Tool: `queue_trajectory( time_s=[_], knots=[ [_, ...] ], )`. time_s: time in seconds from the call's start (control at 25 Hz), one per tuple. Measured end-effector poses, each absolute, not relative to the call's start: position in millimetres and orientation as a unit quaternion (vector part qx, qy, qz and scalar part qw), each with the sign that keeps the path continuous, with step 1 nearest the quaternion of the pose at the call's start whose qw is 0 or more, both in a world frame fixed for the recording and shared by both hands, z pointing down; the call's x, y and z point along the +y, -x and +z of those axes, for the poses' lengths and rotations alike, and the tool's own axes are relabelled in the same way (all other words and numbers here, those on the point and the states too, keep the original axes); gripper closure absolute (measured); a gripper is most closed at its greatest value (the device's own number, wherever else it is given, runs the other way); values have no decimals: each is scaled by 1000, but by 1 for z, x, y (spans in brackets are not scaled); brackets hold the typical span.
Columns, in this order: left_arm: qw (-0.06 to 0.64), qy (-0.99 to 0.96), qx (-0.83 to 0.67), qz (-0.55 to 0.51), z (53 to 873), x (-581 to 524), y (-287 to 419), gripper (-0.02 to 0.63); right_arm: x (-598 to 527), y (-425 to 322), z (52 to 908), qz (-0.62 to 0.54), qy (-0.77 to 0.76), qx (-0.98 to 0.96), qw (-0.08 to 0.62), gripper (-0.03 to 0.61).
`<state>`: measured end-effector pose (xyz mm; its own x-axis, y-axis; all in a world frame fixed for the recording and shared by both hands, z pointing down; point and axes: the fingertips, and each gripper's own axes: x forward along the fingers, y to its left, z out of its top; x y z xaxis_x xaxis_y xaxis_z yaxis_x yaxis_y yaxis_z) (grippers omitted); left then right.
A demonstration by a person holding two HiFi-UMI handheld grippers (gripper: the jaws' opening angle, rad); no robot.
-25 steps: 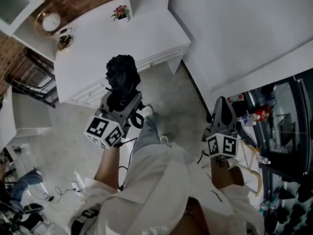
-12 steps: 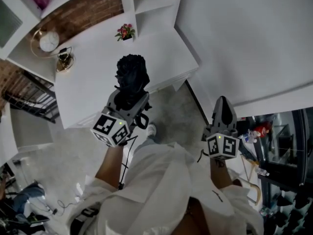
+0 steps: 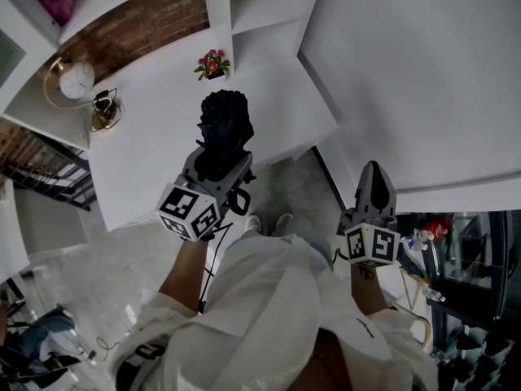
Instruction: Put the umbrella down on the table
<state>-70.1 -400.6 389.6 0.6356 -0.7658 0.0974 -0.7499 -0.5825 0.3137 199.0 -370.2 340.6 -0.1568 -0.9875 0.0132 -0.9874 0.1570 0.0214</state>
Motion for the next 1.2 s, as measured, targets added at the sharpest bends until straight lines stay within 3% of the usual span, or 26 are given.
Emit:
queue_trajectory(
  time_s=[1.2],
  knots=[
    [250, -793, -553, 47, 473, -619, -5, 342, -662, -194, 433, 78, -473, -877, 37, 560]
  ],
)
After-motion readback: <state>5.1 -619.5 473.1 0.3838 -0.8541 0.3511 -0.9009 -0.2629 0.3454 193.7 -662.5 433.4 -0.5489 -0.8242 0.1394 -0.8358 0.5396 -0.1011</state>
